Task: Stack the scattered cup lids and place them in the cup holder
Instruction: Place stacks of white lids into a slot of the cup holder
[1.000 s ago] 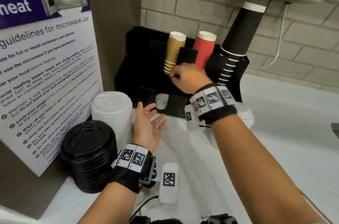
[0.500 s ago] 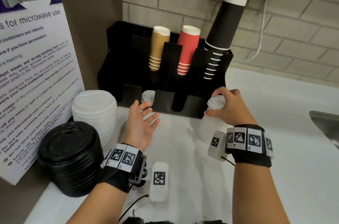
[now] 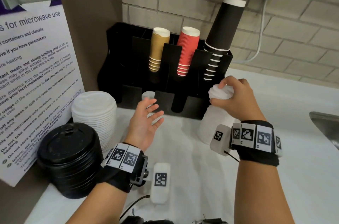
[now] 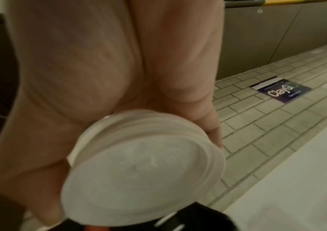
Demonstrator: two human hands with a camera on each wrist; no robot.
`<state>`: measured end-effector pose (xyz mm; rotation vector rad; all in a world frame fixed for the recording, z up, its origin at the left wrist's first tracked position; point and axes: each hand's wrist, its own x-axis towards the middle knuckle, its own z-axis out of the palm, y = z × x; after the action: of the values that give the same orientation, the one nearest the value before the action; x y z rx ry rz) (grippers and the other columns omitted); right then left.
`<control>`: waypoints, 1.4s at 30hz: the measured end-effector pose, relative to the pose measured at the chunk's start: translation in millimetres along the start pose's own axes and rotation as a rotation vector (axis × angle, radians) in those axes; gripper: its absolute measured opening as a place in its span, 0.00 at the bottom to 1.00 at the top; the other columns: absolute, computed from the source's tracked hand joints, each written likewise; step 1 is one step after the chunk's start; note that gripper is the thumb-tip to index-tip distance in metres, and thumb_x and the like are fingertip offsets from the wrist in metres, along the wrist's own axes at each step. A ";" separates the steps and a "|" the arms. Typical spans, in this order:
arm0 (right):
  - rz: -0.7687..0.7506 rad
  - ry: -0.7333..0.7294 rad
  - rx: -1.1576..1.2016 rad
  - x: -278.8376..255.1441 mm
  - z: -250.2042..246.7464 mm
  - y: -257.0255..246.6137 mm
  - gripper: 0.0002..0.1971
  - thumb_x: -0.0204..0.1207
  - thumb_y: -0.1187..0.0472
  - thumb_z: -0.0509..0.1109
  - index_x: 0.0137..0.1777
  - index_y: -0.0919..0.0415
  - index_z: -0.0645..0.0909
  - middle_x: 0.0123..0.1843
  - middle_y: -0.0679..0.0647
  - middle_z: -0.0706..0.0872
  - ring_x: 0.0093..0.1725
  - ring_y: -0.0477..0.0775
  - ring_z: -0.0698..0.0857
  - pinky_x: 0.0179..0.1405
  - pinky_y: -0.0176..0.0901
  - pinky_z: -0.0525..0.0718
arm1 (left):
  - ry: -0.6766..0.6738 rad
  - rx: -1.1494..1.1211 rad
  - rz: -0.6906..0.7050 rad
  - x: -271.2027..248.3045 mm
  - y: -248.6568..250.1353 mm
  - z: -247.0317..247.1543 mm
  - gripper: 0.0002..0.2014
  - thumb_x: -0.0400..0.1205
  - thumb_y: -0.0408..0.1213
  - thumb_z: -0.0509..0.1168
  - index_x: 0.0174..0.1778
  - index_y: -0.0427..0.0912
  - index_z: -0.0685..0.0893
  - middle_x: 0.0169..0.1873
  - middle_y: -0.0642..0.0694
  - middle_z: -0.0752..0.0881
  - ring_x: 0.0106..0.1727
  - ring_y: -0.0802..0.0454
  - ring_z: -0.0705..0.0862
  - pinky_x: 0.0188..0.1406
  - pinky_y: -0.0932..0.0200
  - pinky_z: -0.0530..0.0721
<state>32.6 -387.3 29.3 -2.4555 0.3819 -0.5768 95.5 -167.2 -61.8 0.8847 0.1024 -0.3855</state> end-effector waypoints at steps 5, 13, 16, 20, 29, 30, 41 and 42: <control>-0.231 -0.199 0.308 -8.7 26.5 -53.4 0.22 0.64 0.61 0.82 0.56 0.50 0.78 0.55 0.53 0.80 0.56 0.50 0.78 0.53 0.27 0.75 | -0.277 0.067 -0.076 -15.4 1.3 17.5 0.30 0.71 0.66 0.61 0.70 0.62 0.79 0.67 0.48 0.82 0.65 0.41 0.83 0.55 0.47 0.87; -0.176 -0.603 0.334 -22.5 81.6 -75.0 0.21 0.78 0.44 0.67 0.70 0.31 0.69 0.60 0.49 0.66 0.66 0.48 0.69 0.57 0.37 0.81 | -0.278 -0.060 -0.067 -15.2 12.6 13.0 0.29 0.86 0.60 0.49 0.73 0.44 0.76 0.66 0.39 0.85 0.67 0.44 0.84 0.49 0.49 0.88; -0.166 -0.639 0.319 -23.4 84.7 -74.7 0.18 0.82 0.43 0.60 0.71 0.31 0.66 0.63 0.48 0.65 0.70 0.52 0.67 0.65 0.44 0.76 | -0.255 -0.044 -0.068 -13.2 13.5 10.7 0.31 0.86 0.61 0.47 0.75 0.43 0.74 0.68 0.36 0.83 0.67 0.43 0.84 0.50 0.50 0.88; -0.168 -0.688 0.302 -24.0 84.6 -75.1 0.17 0.85 0.46 0.56 0.73 0.34 0.64 0.66 0.50 0.66 0.69 0.52 0.69 0.69 0.51 0.75 | -0.210 -0.054 -0.051 -11.4 12.3 9.5 0.32 0.86 0.62 0.46 0.72 0.42 0.78 0.66 0.35 0.84 0.63 0.44 0.86 0.52 0.50 0.87; -0.242 -0.670 0.326 -21.3 83.2 -75.5 0.17 0.82 0.53 0.65 0.70 0.42 0.72 0.66 0.53 0.76 0.67 0.53 0.76 0.64 0.51 0.81 | -0.180 -0.025 -0.049 -10.7 17.8 6.5 0.27 0.88 0.57 0.48 0.68 0.42 0.80 0.62 0.36 0.86 0.60 0.44 0.87 0.50 0.48 0.87; -0.253 -0.653 0.344 -20.7 81.8 -75.1 0.18 0.80 0.55 0.68 0.68 0.45 0.74 0.66 0.52 0.78 0.67 0.53 0.78 0.63 0.54 0.82 | -0.168 -0.022 -0.052 -10.6 17.7 6.5 0.27 0.88 0.57 0.48 0.70 0.41 0.79 0.63 0.35 0.85 0.62 0.43 0.86 0.53 0.47 0.86; -0.334 -0.576 0.227 -22.4 83.8 -75.1 0.35 0.60 0.57 0.85 0.67 0.44 0.76 0.63 0.50 0.77 0.63 0.52 0.79 0.62 0.54 0.82 | -0.118 -0.129 -0.083 -8.9 15.2 5.9 0.27 0.88 0.57 0.50 0.64 0.40 0.82 0.48 0.38 0.89 0.49 0.45 0.90 0.41 0.51 0.89; -0.333 -0.569 0.226 -22.5 83.5 -76.1 0.35 0.60 0.58 0.85 0.67 0.44 0.76 0.63 0.51 0.77 0.63 0.53 0.79 0.62 0.54 0.83 | -0.127 -0.137 -0.087 -8.6 14.6 5.7 0.27 0.88 0.58 0.50 0.64 0.40 0.82 0.48 0.39 0.90 0.48 0.45 0.91 0.39 0.52 0.89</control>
<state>63.9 -278.9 6.2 -2.3419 -0.3081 -0.0249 92.5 -160.8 -45.4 0.7204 0.0491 -0.5089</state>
